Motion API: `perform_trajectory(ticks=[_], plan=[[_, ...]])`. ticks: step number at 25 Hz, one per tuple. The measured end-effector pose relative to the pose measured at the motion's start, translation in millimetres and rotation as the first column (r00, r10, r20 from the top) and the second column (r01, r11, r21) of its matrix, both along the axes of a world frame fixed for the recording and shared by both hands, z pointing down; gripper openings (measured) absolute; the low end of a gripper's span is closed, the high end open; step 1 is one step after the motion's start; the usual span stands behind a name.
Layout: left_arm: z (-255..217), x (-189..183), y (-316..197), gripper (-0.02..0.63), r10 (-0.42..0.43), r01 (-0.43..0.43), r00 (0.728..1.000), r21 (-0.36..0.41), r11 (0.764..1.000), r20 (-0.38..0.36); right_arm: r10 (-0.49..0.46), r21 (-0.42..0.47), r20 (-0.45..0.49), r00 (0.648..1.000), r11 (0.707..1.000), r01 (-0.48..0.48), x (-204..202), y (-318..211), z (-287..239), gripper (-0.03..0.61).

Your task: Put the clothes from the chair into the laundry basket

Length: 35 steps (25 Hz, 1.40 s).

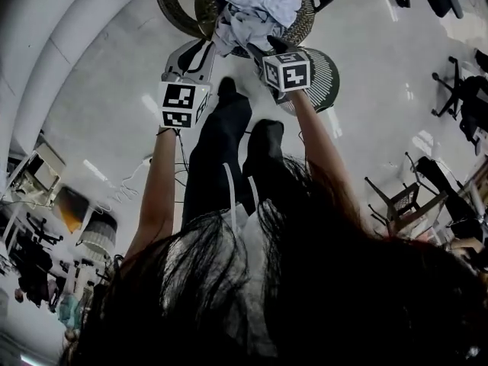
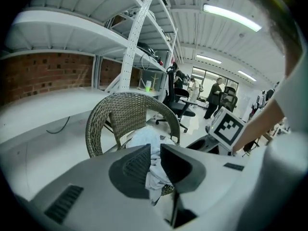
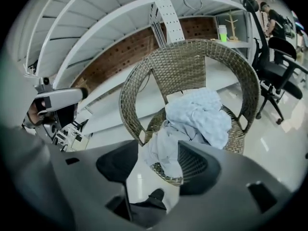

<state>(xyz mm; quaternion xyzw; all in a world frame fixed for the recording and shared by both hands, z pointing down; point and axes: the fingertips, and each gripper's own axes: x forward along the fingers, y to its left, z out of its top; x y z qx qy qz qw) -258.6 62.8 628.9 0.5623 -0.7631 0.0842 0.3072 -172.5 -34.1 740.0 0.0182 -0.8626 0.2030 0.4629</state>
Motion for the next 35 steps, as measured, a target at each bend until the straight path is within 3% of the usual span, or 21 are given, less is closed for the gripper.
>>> perform_trajectory(ticks=[5,9,13,19,25,27,29,32,35], plan=[[42,1,-4,0.074,0.043,-0.044,0.999,-0.041,0.998,-0.023,-0.032,0.057,-0.096,0.995,0.998,0.038,-4,-10,60,0.279],[54,1,-6,0.074,0.07,-0.071,0.997,-0.044,0.997,-0.034,0.021,0.073,-0.179,0.984,0.997,-0.008,2,-24,102,0.291],[64,2,0,0.074,0.076,-0.078,0.997,-0.057,0.995,-0.034,0.048,0.068,-0.202,0.978,0.997,-0.035,-7,-24,128,0.296],[73,3,8,0.074,0.045,-0.048,0.997,-0.058,0.997,-0.062,0.021,0.118,-0.264,0.964,0.993,0.01,-19,-20,162,0.295],[80,4,15,0.074,0.029,-0.033,0.998,-0.064,0.997,-0.062,-0.037,0.153,-0.25,0.967,0.985,0.078,-38,-17,175,0.291],[83,4,16,0.074,0.021,-0.025,0.998,-0.065,0.998,-0.064,-0.036,0.139,-0.271,0.962,0.987,0.076,-36,-21,173,0.25],[84,4,17,0.074,0.011,-0.015,0.998,-0.07,0.997,-0.067,-0.04,0.129,-0.292,0.955,0.988,0.081,-33,-23,170,0.124],[83,7,19,0.074,-0.005,-0.001,0.997,-0.075,0.997,-0.078,-0.009,0.097,-0.311,0.95,0.994,0.041,-27,-28,166,0.087],[77,11,16,0.074,-0.001,-0.004,0.997,-0.064,0.998,-0.081,0.067,-0.007,-0.25,0.966,0.997,-0.071,-28,-29,152,0.067]])
